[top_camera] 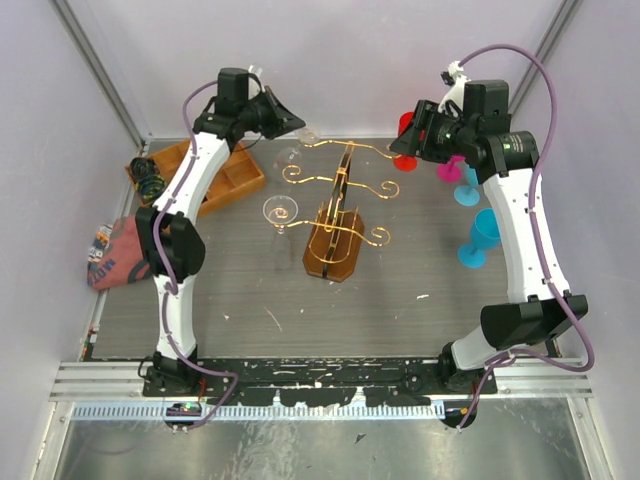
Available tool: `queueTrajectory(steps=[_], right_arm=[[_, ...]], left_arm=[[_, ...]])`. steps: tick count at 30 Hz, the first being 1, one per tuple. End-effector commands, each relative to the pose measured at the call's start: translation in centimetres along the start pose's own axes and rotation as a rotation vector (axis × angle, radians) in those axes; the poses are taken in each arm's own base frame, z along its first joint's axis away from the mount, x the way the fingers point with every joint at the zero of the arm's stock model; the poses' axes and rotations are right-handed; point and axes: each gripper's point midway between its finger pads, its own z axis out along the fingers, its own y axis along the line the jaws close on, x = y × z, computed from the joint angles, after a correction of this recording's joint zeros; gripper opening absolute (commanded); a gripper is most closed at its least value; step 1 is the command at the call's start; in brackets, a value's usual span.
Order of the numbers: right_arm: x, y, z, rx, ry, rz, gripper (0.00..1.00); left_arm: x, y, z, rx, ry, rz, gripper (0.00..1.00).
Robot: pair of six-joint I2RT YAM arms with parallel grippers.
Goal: Take the wine glass off the wine glass rack
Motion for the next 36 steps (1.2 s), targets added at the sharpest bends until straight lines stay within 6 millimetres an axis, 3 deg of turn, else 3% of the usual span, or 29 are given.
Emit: queueTrajectory(steps=[1,7,18,32,36], right_arm=[[-1.2,1.1,-1.8,-0.033,-0.061,-0.041,0.57],[-1.0,0.9,-1.8,-0.024,-0.058,-0.046,0.57],[-0.7,0.6,-1.5,-0.023,-0.048,-0.043,0.57],[-0.7,0.5,-1.6,-0.02,-0.051,-0.044,0.57],[-0.7,0.5,-1.6,-0.018,-0.049,-0.042,0.57]], left_arm=[[-0.9,-1.1,-1.6,0.073,-0.023,-0.031,0.0],[-1.3,-1.3,-1.9,0.181,-0.035,-0.087,0.0],[-2.3,-2.6,-4.5,0.249,-0.098,-0.091,0.0],[-1.3,-2.0,-5.0,0.299,-0.061,-0.149,0.0],[-1.4,-3.1,-5.1,0.363,-0.056,-0.173,0.0]])
